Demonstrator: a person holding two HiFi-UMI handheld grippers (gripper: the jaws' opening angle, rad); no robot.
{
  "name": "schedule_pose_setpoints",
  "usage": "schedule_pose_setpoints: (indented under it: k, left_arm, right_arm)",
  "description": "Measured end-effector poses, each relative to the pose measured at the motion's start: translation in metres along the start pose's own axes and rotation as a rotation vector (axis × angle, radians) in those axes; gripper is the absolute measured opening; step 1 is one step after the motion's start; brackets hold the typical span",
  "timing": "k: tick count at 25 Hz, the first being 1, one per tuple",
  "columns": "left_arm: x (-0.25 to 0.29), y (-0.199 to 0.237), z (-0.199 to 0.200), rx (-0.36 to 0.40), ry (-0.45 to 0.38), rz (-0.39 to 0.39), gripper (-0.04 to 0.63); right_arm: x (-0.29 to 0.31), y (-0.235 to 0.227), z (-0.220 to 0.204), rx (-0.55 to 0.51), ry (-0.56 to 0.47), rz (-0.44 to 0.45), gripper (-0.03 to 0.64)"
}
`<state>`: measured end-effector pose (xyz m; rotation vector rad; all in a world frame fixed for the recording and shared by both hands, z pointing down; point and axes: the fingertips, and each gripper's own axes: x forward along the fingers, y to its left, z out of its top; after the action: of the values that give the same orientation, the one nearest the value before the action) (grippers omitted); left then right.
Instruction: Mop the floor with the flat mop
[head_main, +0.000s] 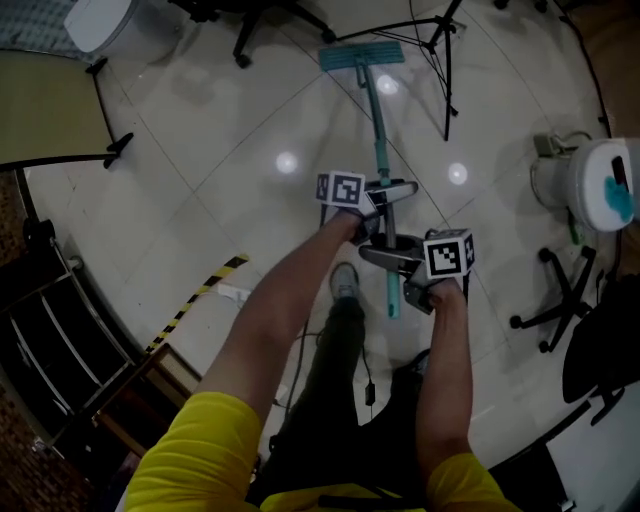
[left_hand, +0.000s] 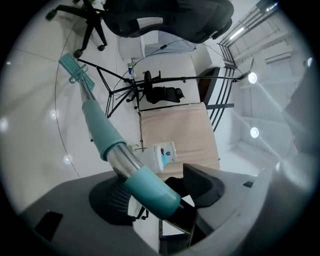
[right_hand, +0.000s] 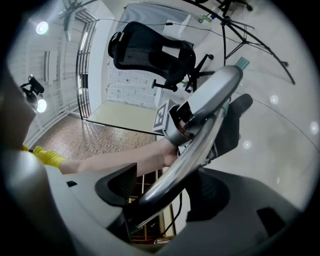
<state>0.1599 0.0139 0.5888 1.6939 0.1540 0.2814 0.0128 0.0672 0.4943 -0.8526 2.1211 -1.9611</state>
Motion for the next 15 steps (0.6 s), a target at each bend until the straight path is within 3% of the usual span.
schedule_pose_setpoints:
  k: [3,5,9,13,15]
  left_arm:
    - [-0.005,-0.006,0.003,0.001,0.020,-0.009,0.308]
    - [-0.018,-0.022,-0.020,-0.019,0.003,-0.026,0.310]
    - [-0.050,-0.070,-0.107,-0.076,-0.056,-0.019,0.313]
    - [-0.081,-0.099,-0.204,-0.164,-0.170,-0.007,0.313]
    - [-0.097,-0.106,-0.228,-0.197,-0.241,0.022,0.314]
  right_arm:
    - [0.008,0.008,0.001,-0.008,0.022,0.008,0.313]
    - [0.010,0.026,-0.028,-0.012,0.090,0.006,0.325]
    - [-0.004,0.078,-0.123,0.031,0.186,0.012,0.330]
    - [-0.025,0.127,-0.212,0.070,0.315,0.021,0.330]
    - [-0.029,0.140,-0.241,0.072,0.408,0.050,0.330]
